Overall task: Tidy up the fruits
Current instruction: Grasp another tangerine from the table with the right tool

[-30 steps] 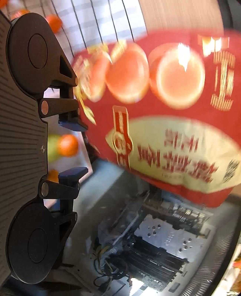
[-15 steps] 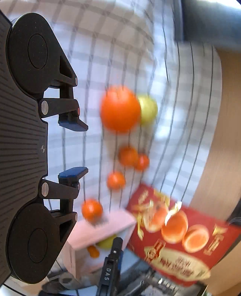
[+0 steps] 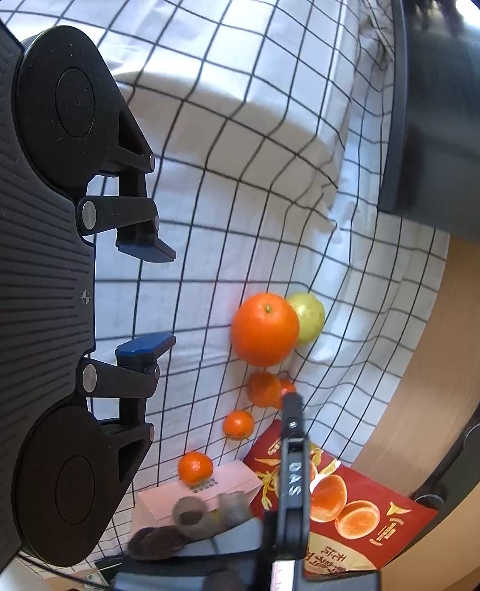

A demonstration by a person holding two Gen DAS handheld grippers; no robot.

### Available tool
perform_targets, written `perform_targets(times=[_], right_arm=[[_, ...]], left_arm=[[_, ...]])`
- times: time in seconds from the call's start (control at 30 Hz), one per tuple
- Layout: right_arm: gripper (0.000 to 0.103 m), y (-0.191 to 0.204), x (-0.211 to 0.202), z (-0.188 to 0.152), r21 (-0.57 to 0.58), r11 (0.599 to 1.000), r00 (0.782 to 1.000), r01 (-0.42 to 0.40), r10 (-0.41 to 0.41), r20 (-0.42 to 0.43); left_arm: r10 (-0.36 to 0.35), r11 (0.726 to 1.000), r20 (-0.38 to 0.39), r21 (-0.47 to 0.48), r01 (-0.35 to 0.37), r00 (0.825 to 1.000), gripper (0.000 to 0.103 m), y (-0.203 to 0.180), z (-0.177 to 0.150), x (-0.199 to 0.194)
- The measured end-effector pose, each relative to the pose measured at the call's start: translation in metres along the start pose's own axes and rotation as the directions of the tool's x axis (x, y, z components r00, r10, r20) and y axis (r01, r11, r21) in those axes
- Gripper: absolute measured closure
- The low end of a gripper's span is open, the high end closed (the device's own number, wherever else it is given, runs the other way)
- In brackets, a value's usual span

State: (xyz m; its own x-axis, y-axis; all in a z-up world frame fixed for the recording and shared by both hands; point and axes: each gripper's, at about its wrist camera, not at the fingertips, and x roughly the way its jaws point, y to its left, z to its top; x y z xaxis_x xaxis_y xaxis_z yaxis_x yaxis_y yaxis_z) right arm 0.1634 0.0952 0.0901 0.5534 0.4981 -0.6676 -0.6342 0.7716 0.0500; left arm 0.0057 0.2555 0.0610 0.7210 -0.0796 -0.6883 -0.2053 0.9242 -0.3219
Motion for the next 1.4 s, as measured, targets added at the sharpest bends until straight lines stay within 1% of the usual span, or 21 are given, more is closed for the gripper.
perform_targets(times=[0.07, 0.1, 0.17, 0.23, 0.33, 0.43, 0.5, 0.6, 0.67, 0.8, 0.87, 1.0, 1.13, 1.23, 1.3, 1.4], right_arm=[[0.042, 0.012, 0.004, 0.006, -0.048, 0.998, 0.999, 0.037, -0.036, 0.027], [0.041, 0.011, 0.009, 0.008, -0.043, 0.997, 0.998, 0.06, -0.059, 0.029], [0.041, -0.003, 0.024, 0.014, 0.0, 0.993, 0.993, 0.116, -0.116, 0.013], [0.042, -0.02, 0.043, 0.015, 0.05, 0.989, 0.989, 0.142, -0.14, -0.036], [0.045, -0.039, 0.066, 0.011, 0.124, 0.981, 0.985, 0.151, -0.14, -0.096], [0.046, -0.047, 0.078, 0.008, 0.171, 0.975, 0.985, 0.144, -0.125, -0.117], [0.047, -0.048, 0.085, 0.006, 0.176, 0.975, 0.985, 0.137, -0.115, -0.131], [0.055, -0.046, 0.093, 0.003, 0.158, 0.978, 0.981, 0.136, -0.111, -0.16], [0.055, -0.044, 0.095, 0.002, 0.141, 0.98, 0.98, 0.14, -0.117, -0.16], [0.056, -0.045, 0.08, -0.002, 0.178, 0.976, 0.982, 0.127, -0.097, -0.165], [0.056, -0.044, 0.062, -0.006, 0.177, 0.979, 0.987, 0.105, -0.08, -0.142], [0.056, -0.038, 0.021, -0.019, 0.144, 0.984, 0.991, 0.1, -0.086, -0.101], [0.056, -0.036, -0.018, -0.043, 0.161, 0.984, 0.994, 0.073, -0.06, -0.089], [0.056, -0.032, -0.042, -0.066, 0.204, 0.976, 0.994, 0.069, -0.05, -0.098], [0.056, -0.028, -0.054, -0.084, 0.225, 0.971, 0.992, 0.085, -0.061, -0.111], [0.056, -0.021, -0.07, -0.113, 0.218, 0.966, 0.985, 0.139, -0.112, -0.133]], left_arm=[[0.002, 1.0, 0.004, -0.016, -0.002, 1.0, 0.056, 0.006, -0.001, -0.002], [0.003, 1.0, 0.004, -0.025, -0.003, 1.0, 0.056, 0.009, -0.001, -0.003], [0.002, 0.999, -0.001, -0.035, -0.002, 1.0, 0.056, 0.013, -0.001, -0.002], [0.004, 1.0, -0.004, -0.03, -0.004, 1.0, 0.056, 0.015, -0.001, -0.003], [0.003, 1.0, -0.011, -0.022, -0.003, 1.0, 0.056, 0.016, 0.0, -0.005], [0.0, 1.0, -0.018, -0.009, 0.0, 1.0, 0.056, 0.016, 0.0, -0.006], [-0.004, 1.0, -0.027, -0.003, 0.004, 1.0, 0.056, 0.015, 0.001, -0.006], [-0.01, 1.0, -0.039, 0.011, 0.011, 0.999, 0.056, 0.013, 0.0, -0.003], [-0.017, 1.0, -0.049, 0.022, 0.018, 0.999, 0.056, 0.01, 0.0, -0.001], [-0.029, 0.999, -0.064, 0.039, 0.032, 0.997, 0.056, 0.005, 0.0, 0.003], [-0.038, 0.998, -0.073, 0.044, 0.041, 0.997, 0.056, 0.002, -0.001, 0.006], [-0.058, 0.996, -0.087, 0.059, 0.064, 0.995, 0.056, -0.007, -0.004, 0.011], [-0.084, 0.992, -0.1, 0.083, 0.092, 0.992, 0.056, -0.021, -0.007, 0.016], [-0.105, 0.987, -0.11, 0.106, 0.117, 0.988, 0.056, -0.033, -0.009, 0.019], [-0.121, 0.983, -0.119, 0.123, 0.135, 0.986, 0.056, -0.042, -0.011, 0.021], [-0.151, 0.971, -0.135, 0.167, 0.173, 0.979, 0.056, -0.059, -0.012, 0.025]])
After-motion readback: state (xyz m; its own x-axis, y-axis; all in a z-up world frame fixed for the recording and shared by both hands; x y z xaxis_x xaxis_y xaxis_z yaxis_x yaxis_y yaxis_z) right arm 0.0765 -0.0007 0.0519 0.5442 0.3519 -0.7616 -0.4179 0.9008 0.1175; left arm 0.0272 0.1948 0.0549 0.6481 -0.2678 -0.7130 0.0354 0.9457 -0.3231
